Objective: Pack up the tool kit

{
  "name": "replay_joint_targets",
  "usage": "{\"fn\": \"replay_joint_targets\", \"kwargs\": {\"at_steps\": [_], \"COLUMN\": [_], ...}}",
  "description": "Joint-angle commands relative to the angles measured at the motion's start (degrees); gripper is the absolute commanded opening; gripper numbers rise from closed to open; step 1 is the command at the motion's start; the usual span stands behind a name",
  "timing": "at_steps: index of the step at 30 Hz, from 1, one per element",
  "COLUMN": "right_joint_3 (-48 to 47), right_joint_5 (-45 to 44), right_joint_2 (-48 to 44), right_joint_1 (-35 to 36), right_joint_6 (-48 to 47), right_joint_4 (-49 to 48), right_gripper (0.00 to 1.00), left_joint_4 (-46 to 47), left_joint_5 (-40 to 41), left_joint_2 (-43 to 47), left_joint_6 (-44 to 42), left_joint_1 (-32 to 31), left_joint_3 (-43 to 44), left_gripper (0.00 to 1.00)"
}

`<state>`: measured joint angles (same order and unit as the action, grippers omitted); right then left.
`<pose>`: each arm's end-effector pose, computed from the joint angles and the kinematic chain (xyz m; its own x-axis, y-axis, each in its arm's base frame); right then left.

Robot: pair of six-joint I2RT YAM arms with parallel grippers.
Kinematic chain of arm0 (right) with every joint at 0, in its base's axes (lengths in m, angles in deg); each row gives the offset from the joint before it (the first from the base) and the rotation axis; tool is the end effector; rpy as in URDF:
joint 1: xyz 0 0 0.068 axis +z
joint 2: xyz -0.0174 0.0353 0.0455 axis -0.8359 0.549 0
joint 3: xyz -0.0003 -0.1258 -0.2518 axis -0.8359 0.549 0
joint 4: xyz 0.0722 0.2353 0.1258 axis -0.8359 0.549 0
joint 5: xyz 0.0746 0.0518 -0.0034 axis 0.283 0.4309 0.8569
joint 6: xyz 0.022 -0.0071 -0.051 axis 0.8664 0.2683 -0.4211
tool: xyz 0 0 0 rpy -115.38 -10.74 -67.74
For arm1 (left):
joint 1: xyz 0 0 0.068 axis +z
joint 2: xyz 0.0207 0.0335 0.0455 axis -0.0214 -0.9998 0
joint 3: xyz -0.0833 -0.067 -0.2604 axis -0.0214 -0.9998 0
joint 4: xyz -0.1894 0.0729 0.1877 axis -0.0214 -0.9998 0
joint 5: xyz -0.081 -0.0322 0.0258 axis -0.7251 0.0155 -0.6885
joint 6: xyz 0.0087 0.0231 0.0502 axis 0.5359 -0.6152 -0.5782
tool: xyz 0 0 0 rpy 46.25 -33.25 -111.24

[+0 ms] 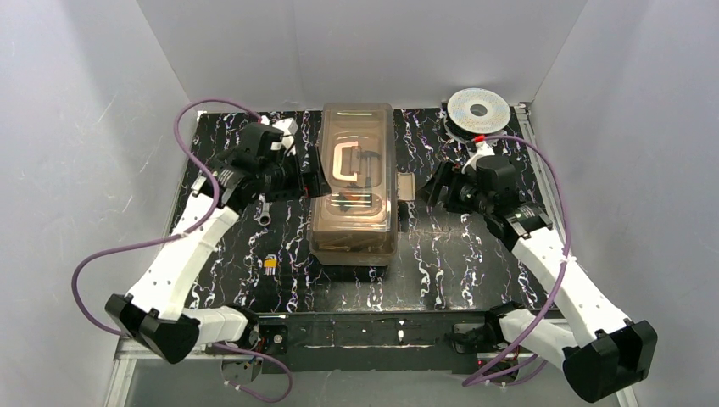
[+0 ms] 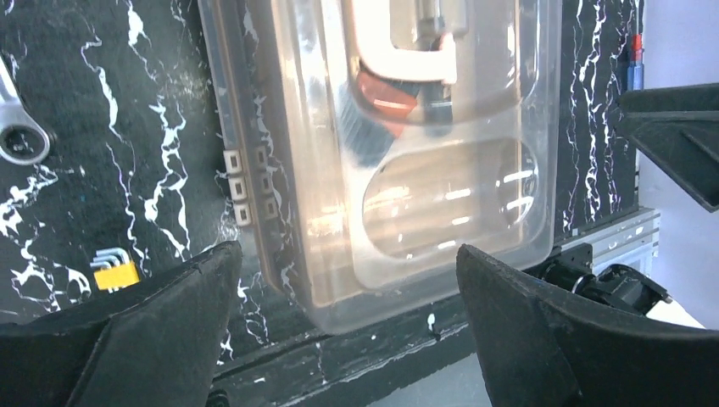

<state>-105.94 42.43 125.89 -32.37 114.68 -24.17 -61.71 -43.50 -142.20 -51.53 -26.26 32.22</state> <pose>0.2194 0.1045 0.3334 -0.6190 0.2965 -0.7273 -0.2157 0.8262 0.5204 0.2242 -0.1214 0.4152 -0.7385 -0.1536 -0.6566 0.2070 0.8751 -0.4375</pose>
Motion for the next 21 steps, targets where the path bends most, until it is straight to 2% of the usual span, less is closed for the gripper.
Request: {"fn": "replay_joint_targets", "kwargs": {"at_steps": [1,6,10,13,21], "right_joint_3": [3.7,6.0,9.4,10.7,7.0], "right_joint_5": [-5.1,-4.3,4.4,9.1,16.8], "right_joint_2": [-1.2,2.1,6.4,10.9,26.9], "right_joint_1": [-3.8,-10.2,-15.1,-16.1,-16.4], "right_joint_6": [0.9,2.8,5.0,6.8,11.8], "right_joint_4": [-2.2,-1.8,-7.4,-12.3,-23.4], "right_gripper": [0.87,0.88,0.83,0.79,0.56], "left_joint_4": [-0.1,3.9,5.1,5.3,11.8], "left_joint_5": [1.7,2.4,2.6,2.4,-5.2], "left_joint_2": [-5.3,-9.5,-13.5,-16.6,-17.9], "left_joint_6": [-2.2,-2.8,-3.3,-3.1,0.9], "left_joint_1": [0.4,0.5,0.8,1.5,5.0], "left_joint_3": [4.3,5.0,6.9,9.0,8.9], "left_gripper": [0.98,0.98,0.98,0.98,0.98]}}
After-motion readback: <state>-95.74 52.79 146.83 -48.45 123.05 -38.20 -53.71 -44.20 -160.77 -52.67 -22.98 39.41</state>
